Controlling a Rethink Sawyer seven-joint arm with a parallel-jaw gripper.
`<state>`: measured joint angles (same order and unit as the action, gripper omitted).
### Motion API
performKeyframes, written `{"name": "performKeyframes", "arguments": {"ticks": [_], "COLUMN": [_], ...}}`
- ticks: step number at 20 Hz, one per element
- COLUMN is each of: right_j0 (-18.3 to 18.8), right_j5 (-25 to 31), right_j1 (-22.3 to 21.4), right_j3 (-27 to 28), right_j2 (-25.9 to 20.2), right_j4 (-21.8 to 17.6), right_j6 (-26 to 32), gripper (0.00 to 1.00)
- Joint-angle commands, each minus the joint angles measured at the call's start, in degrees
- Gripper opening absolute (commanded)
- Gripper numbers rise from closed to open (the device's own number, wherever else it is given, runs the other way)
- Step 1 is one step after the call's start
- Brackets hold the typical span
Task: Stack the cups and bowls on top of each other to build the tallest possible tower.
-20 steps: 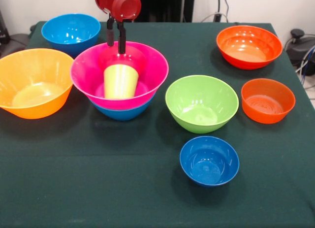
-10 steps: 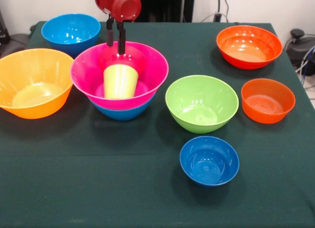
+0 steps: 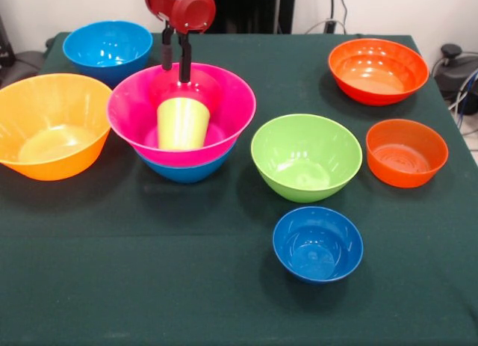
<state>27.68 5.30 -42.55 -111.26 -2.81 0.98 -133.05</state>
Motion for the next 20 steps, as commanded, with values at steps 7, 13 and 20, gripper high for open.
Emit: {"name": "performKeyframes", "arguments": {"ticks": [7, 13, 20], "right_j0": [-3.59, -3.86, -4.27], "right_j5": [6.57, 7.5, 8.66], "right_j1": [3.01, 2.47, 1.55], "right_j3": [1.07, 1.1, 0.98], "right_j2": [-0.54, -0.36, 0.09], "right_j4": [1.44, 1.65, 1.73], "right_j6": [-5.11, -4.94, -5.03], "gripper": [1.0, 1.0, 1.0]}}
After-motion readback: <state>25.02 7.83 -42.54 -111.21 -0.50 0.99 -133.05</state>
